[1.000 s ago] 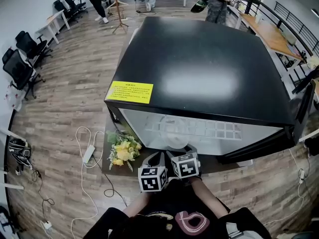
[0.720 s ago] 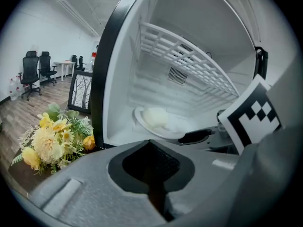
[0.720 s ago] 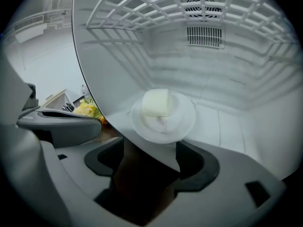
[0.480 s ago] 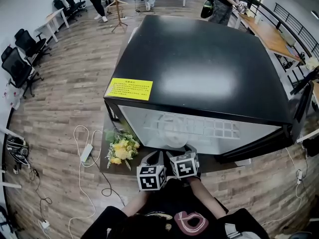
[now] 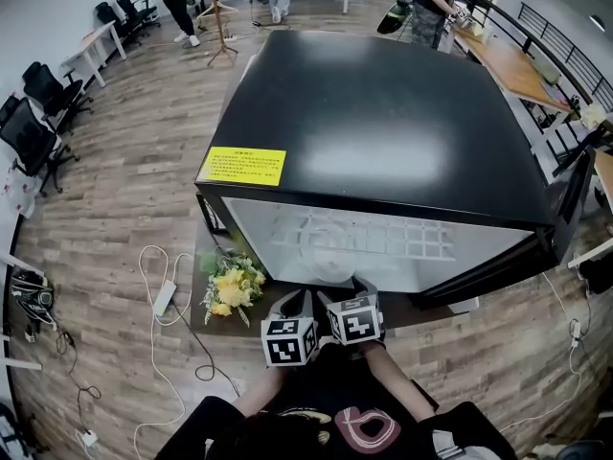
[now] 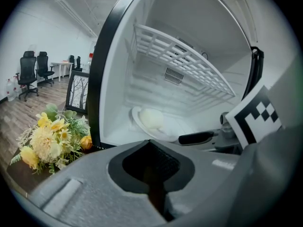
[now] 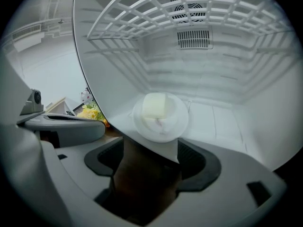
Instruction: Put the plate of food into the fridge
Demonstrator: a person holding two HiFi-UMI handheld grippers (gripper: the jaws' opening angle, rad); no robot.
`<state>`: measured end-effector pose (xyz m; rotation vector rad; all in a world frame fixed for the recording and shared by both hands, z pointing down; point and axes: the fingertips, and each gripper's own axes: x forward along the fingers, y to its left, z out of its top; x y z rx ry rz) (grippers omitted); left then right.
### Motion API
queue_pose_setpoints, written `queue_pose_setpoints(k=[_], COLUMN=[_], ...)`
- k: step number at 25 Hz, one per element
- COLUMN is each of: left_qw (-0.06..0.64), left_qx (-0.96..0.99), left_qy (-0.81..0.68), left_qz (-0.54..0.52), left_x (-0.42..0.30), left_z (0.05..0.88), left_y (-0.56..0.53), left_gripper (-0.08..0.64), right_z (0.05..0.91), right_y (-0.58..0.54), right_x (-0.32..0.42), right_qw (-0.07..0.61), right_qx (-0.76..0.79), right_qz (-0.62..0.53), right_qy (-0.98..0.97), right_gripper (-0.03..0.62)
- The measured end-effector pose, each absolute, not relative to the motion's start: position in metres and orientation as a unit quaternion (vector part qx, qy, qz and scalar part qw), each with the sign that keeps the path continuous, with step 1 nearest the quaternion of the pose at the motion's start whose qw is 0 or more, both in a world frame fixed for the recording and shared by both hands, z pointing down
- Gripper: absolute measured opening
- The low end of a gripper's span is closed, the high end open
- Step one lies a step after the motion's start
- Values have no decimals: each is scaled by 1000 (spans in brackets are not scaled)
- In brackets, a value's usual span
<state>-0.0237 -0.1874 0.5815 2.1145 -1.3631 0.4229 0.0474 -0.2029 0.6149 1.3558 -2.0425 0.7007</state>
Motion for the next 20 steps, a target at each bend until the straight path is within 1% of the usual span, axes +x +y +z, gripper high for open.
queue_pose_setpoints(k=[14, 20], left_qw=[275, 259], left_qx=[811, 823], left_qy=[-495, -484], left_qz=[148, 147], left_x=[-25, -22], left_z=[570, 564], left_y=[-170, -158], left_gripper=[8, 8], right_z=[595, 581], right_y=[-182, -168], right_x=[53, 59], right_qw=[254, 230], right_qx=[539, 559], right_qz=[247, 239], right_qy=[-764, -760], right_gripper=[348, 330])
